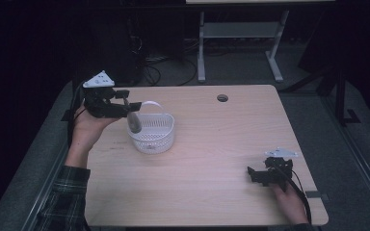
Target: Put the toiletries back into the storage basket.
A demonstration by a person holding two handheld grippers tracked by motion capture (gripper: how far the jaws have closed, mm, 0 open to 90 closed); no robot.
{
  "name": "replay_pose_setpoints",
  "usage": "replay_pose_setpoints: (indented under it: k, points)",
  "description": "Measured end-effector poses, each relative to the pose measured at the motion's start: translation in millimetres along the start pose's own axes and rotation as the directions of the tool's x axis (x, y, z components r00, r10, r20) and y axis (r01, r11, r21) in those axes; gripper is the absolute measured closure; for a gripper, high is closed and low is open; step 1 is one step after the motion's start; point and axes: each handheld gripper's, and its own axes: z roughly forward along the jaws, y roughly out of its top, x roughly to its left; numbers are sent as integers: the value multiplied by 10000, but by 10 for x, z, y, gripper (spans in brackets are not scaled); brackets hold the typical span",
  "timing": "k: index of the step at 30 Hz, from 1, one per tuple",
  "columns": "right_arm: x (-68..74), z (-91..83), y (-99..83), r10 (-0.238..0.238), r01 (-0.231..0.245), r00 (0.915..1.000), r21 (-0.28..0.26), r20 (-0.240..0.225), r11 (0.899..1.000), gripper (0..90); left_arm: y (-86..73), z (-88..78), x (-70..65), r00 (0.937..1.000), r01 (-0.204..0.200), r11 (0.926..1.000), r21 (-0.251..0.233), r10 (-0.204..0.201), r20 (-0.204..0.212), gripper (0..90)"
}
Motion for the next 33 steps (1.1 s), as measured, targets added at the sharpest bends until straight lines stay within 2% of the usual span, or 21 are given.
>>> replay_pose_setpoints:
  k: [18,33]
  points:
    - [0,0,0,3,-3,10000,5,8,10000,0,-237,248,72,9999,68,9995,294,-71,103,312]
    - [0,1,0,2,-2,10000,6,11,10000,0,-433,390,123,9998,175,9981,593,-182,119,312]
